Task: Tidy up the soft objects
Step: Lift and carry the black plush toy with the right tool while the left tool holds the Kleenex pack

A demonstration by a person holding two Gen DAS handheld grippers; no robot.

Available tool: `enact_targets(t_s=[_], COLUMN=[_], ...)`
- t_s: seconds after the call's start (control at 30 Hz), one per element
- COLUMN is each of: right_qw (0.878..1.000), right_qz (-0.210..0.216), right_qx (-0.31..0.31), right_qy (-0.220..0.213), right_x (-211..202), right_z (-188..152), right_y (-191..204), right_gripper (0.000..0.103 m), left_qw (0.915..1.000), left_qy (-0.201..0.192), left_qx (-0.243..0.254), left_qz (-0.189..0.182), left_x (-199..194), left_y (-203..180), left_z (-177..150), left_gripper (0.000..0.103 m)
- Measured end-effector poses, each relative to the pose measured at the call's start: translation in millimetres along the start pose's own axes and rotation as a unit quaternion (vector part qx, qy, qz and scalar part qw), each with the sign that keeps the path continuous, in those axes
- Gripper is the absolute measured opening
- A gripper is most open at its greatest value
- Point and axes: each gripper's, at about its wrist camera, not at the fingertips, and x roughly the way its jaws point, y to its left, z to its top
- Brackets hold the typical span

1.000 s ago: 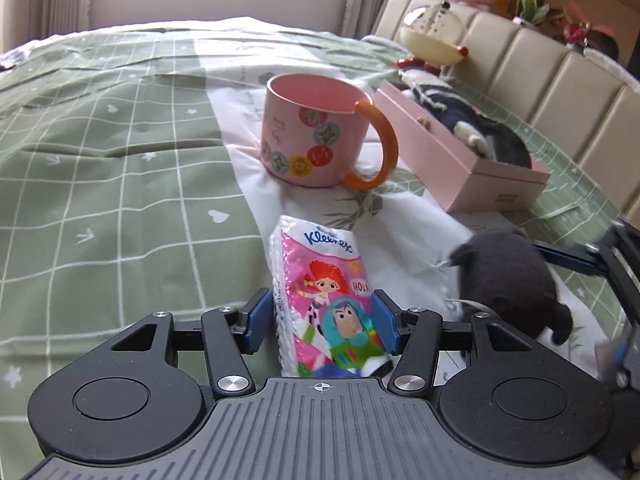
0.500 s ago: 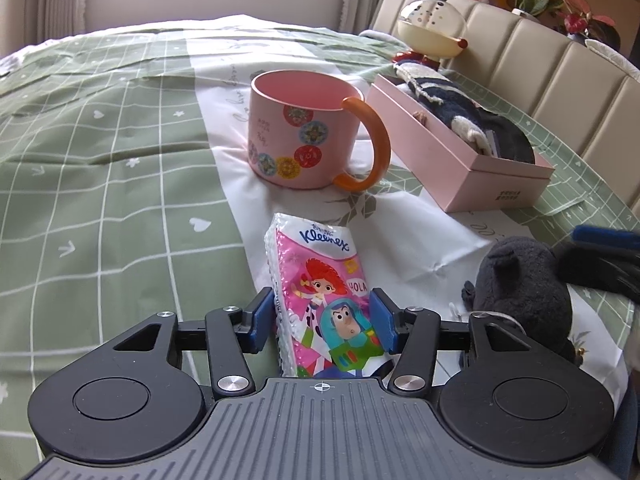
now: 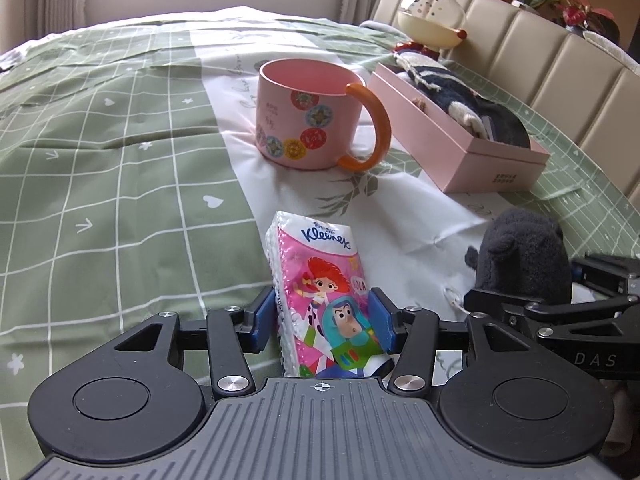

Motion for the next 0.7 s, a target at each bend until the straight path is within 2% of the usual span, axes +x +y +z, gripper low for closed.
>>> enact_targets(t_s=[0.1, 0.23, 0.4, 0.53, 0.63, 0.7], right_qw=[1.000, 0.999, 0.996, 0.994, 0.993, 0.993], right_qz=[0.012, 0.016, 0.026, 0.027, 0.018, 0.007], right_qx=[-0.015, -0.041, -0.084, -0.108, -0.114, -0.116], right_qy=[-0.001, -0.004, 0.000, -0.001, 0.014, 0.024], right_x=[-6, -10, -8, -5, 3, 8], right_z=[6, 19, 33, 32, 23, 16], right_y=[4, 13, 31, 41, 44, 45], right_gripper=[0.071, 0.071, 0.071, 0.071, 0.072, 0.073], left_qw=[0.9999, 0.9995, 0.9997, 0.9997, 0.9988, 0.9978], left_qy=[0.005, 0.004, 0.001, 0.012, 0.025, 0.033], left_qx=[0.007, -0.016, -0.014, -0.009, 0.041, 0.058], left_qz=[-0.011, -0.027, -0.021, -0.020, 0.000, -0.002], left_x=[-9, -24, -39, -41, -34, -27], left_y=[1, 12, 21, 21, 5, -4], left_z=[-6, -13, -15, -15, -16, -18], left_gripper=[0.052, 0.042, 0.037, 0.039, 0.049, 0.053])
